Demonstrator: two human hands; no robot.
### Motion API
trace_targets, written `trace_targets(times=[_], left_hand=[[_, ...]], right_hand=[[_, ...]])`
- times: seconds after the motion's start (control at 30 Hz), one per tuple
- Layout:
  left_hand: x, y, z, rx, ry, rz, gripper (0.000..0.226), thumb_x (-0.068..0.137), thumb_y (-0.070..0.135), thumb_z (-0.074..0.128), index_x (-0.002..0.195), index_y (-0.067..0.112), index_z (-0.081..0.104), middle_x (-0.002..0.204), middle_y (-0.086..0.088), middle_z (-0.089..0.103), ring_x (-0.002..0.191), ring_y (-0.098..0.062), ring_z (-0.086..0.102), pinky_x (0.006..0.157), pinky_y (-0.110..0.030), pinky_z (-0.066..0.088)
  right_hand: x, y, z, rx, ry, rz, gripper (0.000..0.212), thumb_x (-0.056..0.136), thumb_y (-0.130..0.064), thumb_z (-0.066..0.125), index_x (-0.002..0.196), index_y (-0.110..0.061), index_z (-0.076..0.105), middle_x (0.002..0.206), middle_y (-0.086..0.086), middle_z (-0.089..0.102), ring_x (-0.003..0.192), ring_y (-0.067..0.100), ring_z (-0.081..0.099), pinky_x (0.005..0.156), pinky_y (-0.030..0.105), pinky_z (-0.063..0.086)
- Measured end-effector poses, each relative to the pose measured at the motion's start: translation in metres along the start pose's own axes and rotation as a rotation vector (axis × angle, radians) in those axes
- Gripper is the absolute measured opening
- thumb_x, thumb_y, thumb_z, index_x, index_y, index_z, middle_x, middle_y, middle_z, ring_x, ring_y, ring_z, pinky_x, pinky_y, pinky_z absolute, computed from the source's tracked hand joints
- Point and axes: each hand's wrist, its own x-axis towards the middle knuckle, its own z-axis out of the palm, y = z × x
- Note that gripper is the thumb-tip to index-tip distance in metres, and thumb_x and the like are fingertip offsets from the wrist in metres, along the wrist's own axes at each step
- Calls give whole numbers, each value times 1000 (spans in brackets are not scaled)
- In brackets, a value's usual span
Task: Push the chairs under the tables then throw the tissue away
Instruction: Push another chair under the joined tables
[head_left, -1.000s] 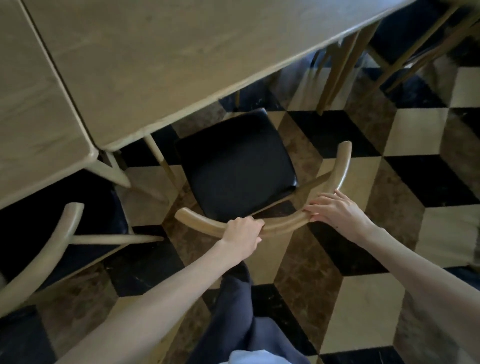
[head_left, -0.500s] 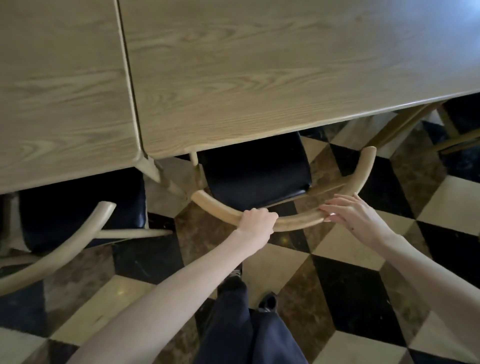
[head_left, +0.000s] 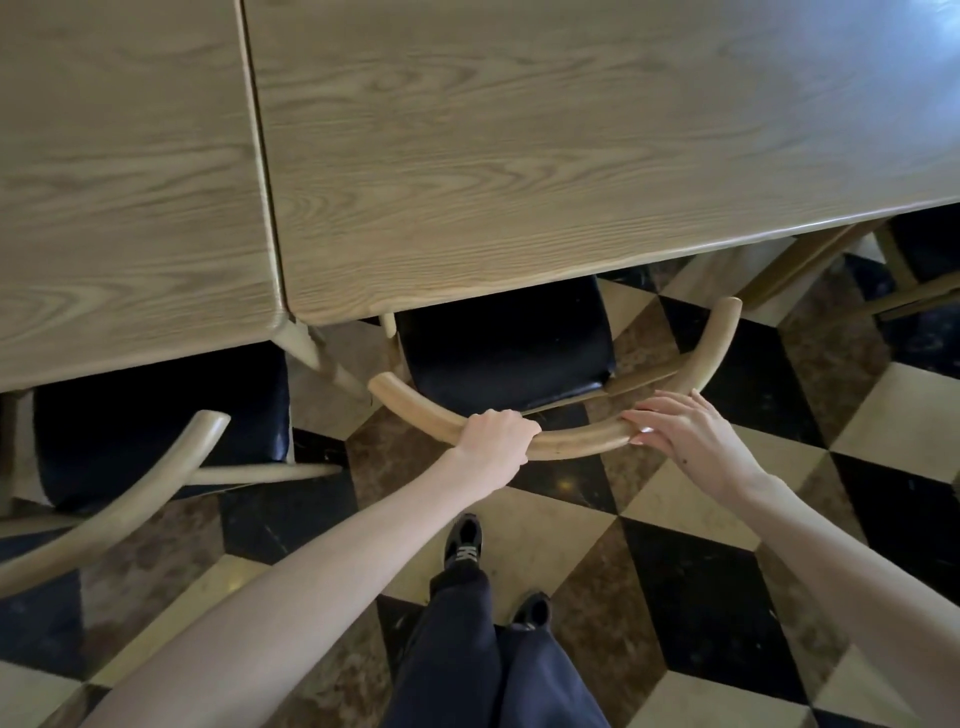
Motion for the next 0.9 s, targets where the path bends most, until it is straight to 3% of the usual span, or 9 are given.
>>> trace_targets(times=[0.33, 0.47, 0.57, 0.73, 0.9], left_hand=[[-10, -8, 7, 32, 34, 12, 39, 91, 19, 60, 129, 14, 54, 121, -10, 64, 105, -27, 63, 94, -42, 50], [-28, -14, 9, 59, 25, 8, 48, 93, 22, 57, 138, 18, 42, 142, -8, 49, 130, -27, 44, 115, -50, 24], [-52, -30, 2, 77, 57, -16, 56, 92, 30, 57, 143, 21, 34, 152, -7, 34, 141, -25, 27, 117, -52, 13], [-104, -52, -5, 20, 146, -164, 65, 89, 45, 57, 144, 24, 30, 155, -4, 29, 143, -23, 21, 116, -53, 10], [-169, -75, -5, 3, 205, -371, 78, 82, 58, 57, 145, 25, 25, 154, -5, 29, 142, -25, 24, 115, -52, 16]], right_hand=[[-2, -5, 7, -38, 2, -7, 37, 82, -26, 67, 117, -17, 65, 121, 8, 65, 122, 27, 54, 108, 57, 33], [4, -14, 7, -114, -46, -26, 52, 82, -41, 65, 129, -24, 53, 130, 6, 59, 125, 26, 51, 108, 49, 37], [15, -34, 7, -138, -88, -68, 67, 82, -53, 60, 140, -27, 38, 141, 4, 47, 133, 25, 40, 110, 47, 33], [35, -90, -3, -136, -143, -177, 71, 84, -59, 53, 144, -28, 28, 151, 1, 34, 140, 24, 27, 114, 44, 23], [55, -170, -5, -123, -142, -362, 76, 82, -61, 54, 144, -24, 28, 146, 5, 41, 133, 25, 36, 109, 44, 33]])
